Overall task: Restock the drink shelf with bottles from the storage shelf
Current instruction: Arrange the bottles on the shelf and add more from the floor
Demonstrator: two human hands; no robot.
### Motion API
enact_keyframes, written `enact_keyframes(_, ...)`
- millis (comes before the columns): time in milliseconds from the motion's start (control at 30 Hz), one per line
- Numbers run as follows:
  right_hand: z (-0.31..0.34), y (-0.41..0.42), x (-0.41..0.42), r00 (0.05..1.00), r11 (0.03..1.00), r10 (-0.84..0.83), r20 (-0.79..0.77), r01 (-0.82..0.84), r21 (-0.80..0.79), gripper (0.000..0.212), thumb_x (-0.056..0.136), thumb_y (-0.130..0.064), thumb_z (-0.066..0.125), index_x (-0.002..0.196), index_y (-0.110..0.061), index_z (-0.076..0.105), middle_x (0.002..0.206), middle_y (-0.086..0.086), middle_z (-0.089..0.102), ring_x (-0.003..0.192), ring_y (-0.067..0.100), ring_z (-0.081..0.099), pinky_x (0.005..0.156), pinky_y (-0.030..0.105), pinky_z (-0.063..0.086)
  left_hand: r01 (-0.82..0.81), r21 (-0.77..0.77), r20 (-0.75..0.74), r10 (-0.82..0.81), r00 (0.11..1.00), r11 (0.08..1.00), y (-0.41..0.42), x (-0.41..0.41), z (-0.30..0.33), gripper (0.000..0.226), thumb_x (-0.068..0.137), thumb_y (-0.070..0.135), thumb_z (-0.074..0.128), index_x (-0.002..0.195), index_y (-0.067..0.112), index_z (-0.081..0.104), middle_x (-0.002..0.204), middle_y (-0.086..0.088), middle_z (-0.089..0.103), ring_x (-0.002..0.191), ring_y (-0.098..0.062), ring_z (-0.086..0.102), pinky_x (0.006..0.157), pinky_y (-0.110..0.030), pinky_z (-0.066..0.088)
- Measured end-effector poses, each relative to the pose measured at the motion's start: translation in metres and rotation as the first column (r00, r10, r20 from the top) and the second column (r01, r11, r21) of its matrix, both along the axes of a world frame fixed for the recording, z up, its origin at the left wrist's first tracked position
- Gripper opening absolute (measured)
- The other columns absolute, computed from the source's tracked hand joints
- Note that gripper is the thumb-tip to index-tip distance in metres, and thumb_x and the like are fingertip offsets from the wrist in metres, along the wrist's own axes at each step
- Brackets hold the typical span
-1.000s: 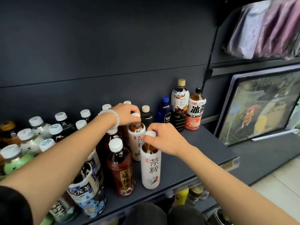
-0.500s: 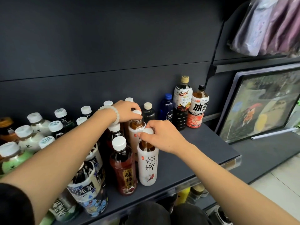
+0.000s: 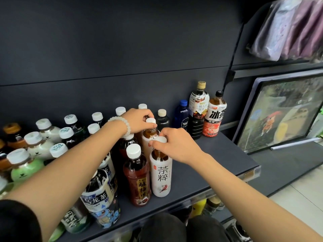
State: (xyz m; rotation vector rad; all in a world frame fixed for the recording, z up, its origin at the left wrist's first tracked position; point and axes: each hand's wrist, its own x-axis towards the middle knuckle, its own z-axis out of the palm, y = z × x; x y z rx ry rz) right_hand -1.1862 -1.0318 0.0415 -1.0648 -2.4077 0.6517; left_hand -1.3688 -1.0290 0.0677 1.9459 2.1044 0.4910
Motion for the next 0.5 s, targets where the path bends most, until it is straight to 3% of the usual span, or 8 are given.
enact_keyframes(133,0.002,-0.002,0.007,0.998,0.999,0.045,0.037,-0.046,0.026,0.028,0.083,-0.056,0.056,0.07,-0.034,0.046,0.067,-0.007,0.057,0.07,0.017,0.059,0.058,0.031,0.046,-0.009,0.033,-0.123,0.013,0.992,0.999,-0.008,0.006,0.008,0.03,0.089,0.044,0.053,0.116,0.031,0.056,0.094,0.009,0.057,0.098,-0.016,0.057,0.081,-0.033,0.047)
enact_keyframes(200,0.004,-0.004,0.011,0.996,0.997,0.078,0.05,-0.079,0.014,0.025,0.086,-0.055,0.052,0.087,-0.031,0.054,0.072,-0.006,0.058,0.073,0.017,0.059,0.061,0.033,0.047,-0.023,0.106,-0.22,0.046,0.974,0.994,-0.014,0.011,0.014,0.034,0.092,0.044,0.049,0.122,0.028,0.053,0.103,0.008,0.056,0.106,-0.017,0.054,0.083,-0.035,0.045)
enact_keyframes(300,0.009,-0.013,0.022,0.993,0.994,0.075,0.095,-0.082,0.069,0.041,0.09,-0.053,0.047,0.117,-0.023,0.053,0.08,-0.006,0.058,0.078,0.016,0.057,0.063,0.031,0.044,-0.053,0.179,-0.33,0.111,0.937,0.982,-0.031,0.024,0.023,0.035,0.094,0.045,0.045,0.124,0.028,0.053,0.118,0.003,0.057,0.114,-0.02,0.05,0.084,-0.037,0.043)
enact_keyframes(400,0.014,-0.023,0.043,0.991,0.984,0.035,0.126,-0.056,0.167,0.04,0.091,-0.048,0.048,0.121,-0.021,0.052,0.097,-0.003,0.061,0.089,0.017,0.058,0.069,0.032,0.047,-0.08,0.239,-0.381,0.169,0.909,0.968,-0.052,0.043,0.029,0.034,0.094,0.045,0.042,0.12,0.028,0.055,0.118,0.001,0.057,0.115,-0.021,0.049,0.082,-0.036,0.04)
enact_keyframes(500,0.014,-0.035,0.077,0.988,0.966,-0.051,0.146,0.012,0.26,0.036,0.093,-0.042,0.047,0.121,-0.022,0.054,0.108,-0.004,0.057,0.098,0.017,0.057,0.074,0.031,0.045,-0.103,0.341,-0.338,0.224,0.914,0.934,-0.076,0.075,0.025,0.033,0.093,0.043,0.042,0.115,0.025,0.058,0.115,0.0,0.059,0.112,-0.023,0.048,0.083,-0.037,0.04)
